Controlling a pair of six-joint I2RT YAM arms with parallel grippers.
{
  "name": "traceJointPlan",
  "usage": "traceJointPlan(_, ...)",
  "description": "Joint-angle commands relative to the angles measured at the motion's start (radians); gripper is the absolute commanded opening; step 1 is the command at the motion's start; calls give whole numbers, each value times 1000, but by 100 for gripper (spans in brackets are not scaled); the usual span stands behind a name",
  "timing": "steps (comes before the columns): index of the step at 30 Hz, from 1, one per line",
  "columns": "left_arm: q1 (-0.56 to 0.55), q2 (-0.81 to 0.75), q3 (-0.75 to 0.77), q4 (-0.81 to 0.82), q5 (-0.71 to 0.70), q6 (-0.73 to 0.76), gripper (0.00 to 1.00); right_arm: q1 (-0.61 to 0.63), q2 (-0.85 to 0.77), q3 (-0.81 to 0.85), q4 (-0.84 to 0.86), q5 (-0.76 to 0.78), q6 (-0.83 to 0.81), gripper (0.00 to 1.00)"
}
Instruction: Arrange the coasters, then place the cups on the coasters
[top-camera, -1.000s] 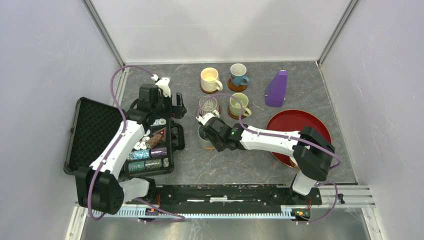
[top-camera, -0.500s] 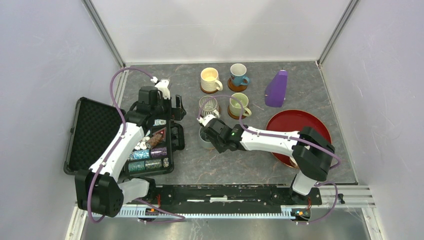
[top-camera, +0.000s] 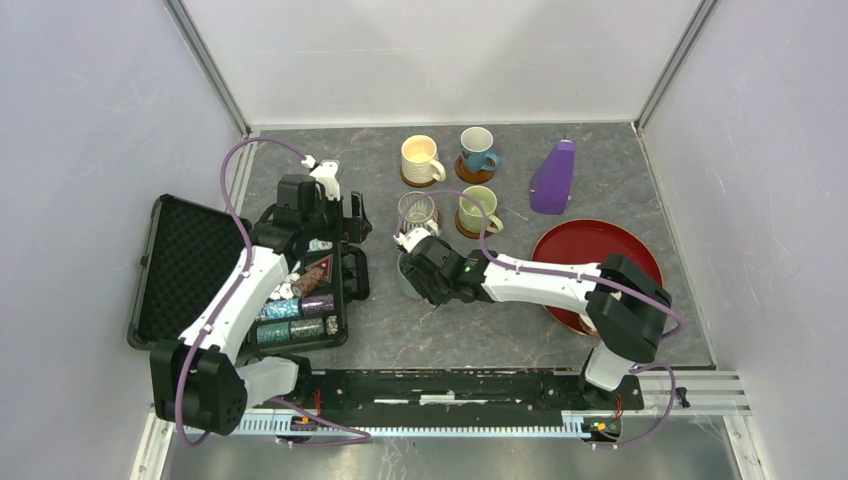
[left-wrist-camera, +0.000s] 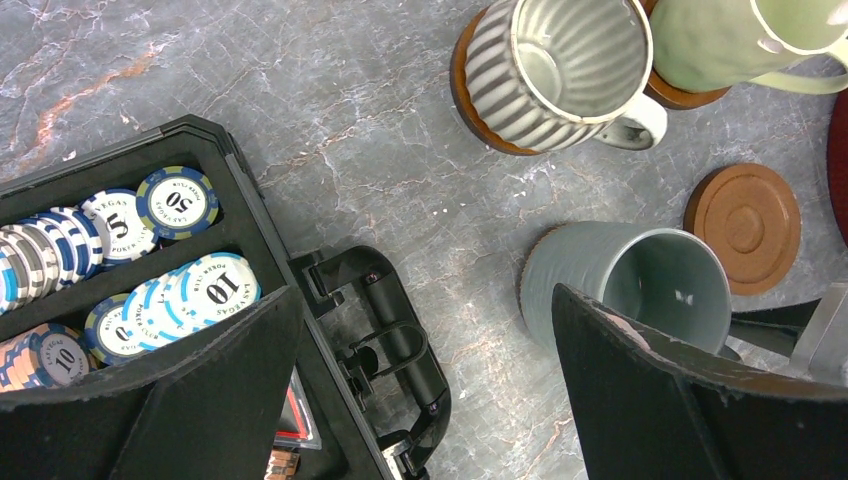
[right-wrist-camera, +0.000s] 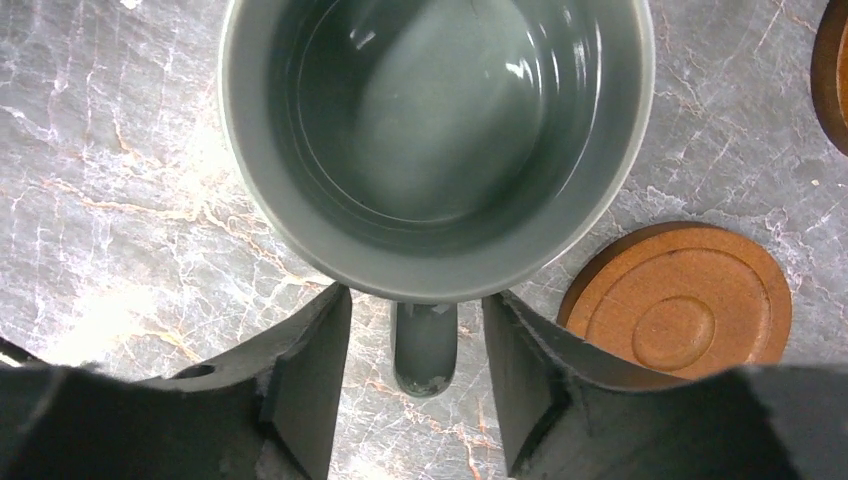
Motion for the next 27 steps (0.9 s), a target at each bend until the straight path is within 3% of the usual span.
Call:
traceJointPlan(1, 5, -22, 0, 41, 21, -20, 100, 7, -67, -8, 34, -47, -36, 61)
traceJointPlan(7, 5, -20, 0, 39, 33, -14, 100, 3, -170, -44, 14, -121, -184, 83)
traceJointPlan(13, 5, -8, 7, 39, 51, -14, 100, -136, -310, -133, 54, -370, -301, 87)
traceJointPlan(19, 5, 12, 25, 30, 66, 12, 100, -299, -314, -118, 6, -537, -421, 85)
traceJointPlan(27, 5, 99, 86, -17, 196, 108, 100, -529, -352, 28, -233, -517, -620, 98)
